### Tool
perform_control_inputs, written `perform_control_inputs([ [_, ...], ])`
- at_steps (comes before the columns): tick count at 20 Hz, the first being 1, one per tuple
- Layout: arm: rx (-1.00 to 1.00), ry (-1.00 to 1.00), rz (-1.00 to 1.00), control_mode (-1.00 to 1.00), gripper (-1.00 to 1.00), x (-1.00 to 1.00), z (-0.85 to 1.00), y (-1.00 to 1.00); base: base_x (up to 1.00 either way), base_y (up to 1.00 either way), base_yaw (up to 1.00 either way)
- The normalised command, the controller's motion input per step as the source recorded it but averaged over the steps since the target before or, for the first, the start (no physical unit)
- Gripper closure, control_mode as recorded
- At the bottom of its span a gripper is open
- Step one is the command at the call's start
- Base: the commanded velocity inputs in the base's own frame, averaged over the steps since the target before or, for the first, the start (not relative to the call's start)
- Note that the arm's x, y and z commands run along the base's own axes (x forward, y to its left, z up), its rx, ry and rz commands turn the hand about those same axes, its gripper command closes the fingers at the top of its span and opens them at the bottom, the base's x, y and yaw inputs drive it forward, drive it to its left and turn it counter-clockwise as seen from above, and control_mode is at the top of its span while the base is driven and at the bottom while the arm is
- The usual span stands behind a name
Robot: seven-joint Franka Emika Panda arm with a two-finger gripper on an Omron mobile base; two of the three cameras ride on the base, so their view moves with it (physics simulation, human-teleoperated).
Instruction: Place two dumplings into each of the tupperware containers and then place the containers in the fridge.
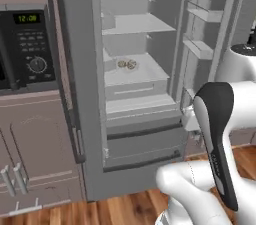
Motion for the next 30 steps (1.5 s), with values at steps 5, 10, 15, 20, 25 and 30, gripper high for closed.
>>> perform_control_inputs([
  [5, 0.0, 0.0, 0.0, 1.0, -1.0, 0.0, 0.0, 0.0, -0.93, -0.01, -0.7],
  [10, 0.0, 0.0, 0.0, 1.0, -1.0, 0.0, 0.0, 0.0, -0.57, 0.0, -0.96],
  [15, 0.0, 0.0, 0.0, 1.0, -1.0, 0.0, 0.0, 0.0, -0.51, 0.0, -0.98],
  [20, 0.0, 0.0, 0.0, 1.0, -1.0, 0.0, 0.0, 0.0, -0.45, 0.0, -0.99],
  [25, 0.0, 0.0, 0.0, 1.0, -1.0, 0.0, 0.0, 0.0, -0.39, 0.0, -1.0],
  [30, 0.0, 0.0, 0.0, 1.0, -1.0, 0.0, 0.0, 0.0, -0.15, -0.07, -0.97],
])
